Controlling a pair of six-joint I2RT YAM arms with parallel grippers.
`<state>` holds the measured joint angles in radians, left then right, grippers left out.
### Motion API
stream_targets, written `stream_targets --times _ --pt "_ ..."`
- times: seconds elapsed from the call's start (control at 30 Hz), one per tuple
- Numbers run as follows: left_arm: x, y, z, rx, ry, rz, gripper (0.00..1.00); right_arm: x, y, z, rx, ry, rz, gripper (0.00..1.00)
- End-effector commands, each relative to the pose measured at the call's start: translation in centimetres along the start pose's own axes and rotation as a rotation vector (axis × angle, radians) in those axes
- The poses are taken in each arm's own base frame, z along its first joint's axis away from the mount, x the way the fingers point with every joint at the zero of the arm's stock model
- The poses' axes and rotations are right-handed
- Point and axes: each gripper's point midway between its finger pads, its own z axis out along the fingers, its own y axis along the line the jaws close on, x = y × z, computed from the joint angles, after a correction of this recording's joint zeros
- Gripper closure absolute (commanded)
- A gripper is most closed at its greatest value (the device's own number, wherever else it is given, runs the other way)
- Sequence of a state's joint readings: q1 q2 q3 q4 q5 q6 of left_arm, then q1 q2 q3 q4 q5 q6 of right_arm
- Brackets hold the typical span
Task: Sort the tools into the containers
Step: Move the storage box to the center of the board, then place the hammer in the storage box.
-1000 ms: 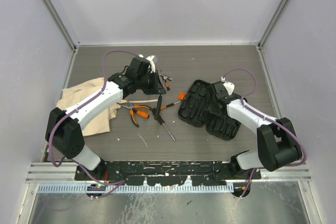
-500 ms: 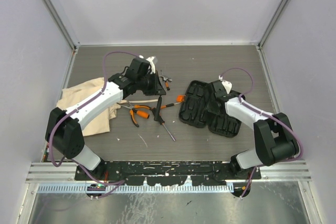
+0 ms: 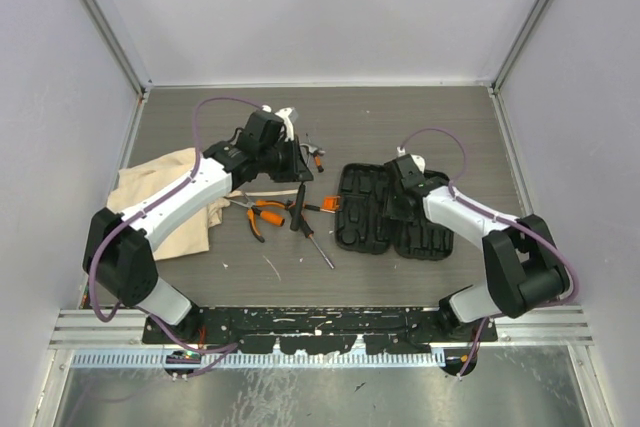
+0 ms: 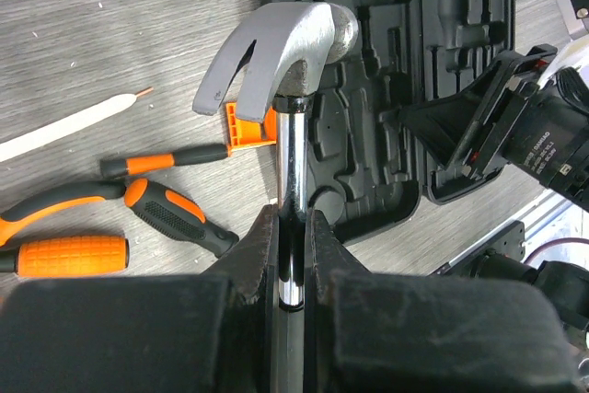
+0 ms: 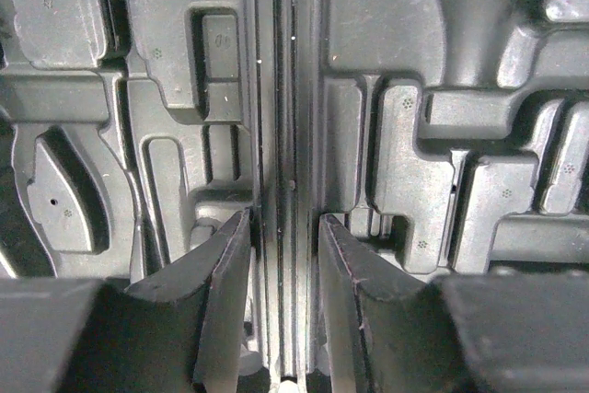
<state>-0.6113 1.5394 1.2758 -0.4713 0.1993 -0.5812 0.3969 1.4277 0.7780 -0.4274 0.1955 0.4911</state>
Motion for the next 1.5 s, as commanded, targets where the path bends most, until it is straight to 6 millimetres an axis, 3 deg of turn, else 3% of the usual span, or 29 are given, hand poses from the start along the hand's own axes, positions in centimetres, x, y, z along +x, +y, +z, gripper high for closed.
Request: stream_targets --times 0.0,0.33,0.6,0.73,1.07,1.27,1.47 --pt "-2.2 -1.5 -2.3 0.047 -0.101 0.042 1.00 -1.1 3.6 -0.7 -0.079 -0.022 -0.046 0.75" --pt "-1.9 -0.9 -2.2 0.034 -0.094 0.035 1.00 -1.5 7.0 -0.6 -0.093 -0.063 0.011 0.71" --pt "-2.3 -1.2 -1.7 0.045 -0.103 0.011 1.00 -5.1 7.5 -5.4 -0.172 -0.206 0.003 0.52" --pt "-2.4 -1.5 -1.0 0.061 -0.102 -0.015 1.00 -5.6 6.2 -7.6 -0.168 -0.268 0.031 0.48" --pt "-2.5 -3.4 2.0 0.087 -0.096 -0.041 1.00 -5.3 1.3 -9.9 -0.078 -0.385 0.124 0.47" --pt "-2.8 -4.6 3.6 0.129 -0.128 -0.013 1.00 -5.5 0.8 -9.9 -0.094 -0.382 0.132 0.46" --pt "-2.0 -6.3 6.8 0.156 -0.108 -0.028 1.00 -5.5 -0.3 -8.9 -0.120 -0.350 0.171 0.46"
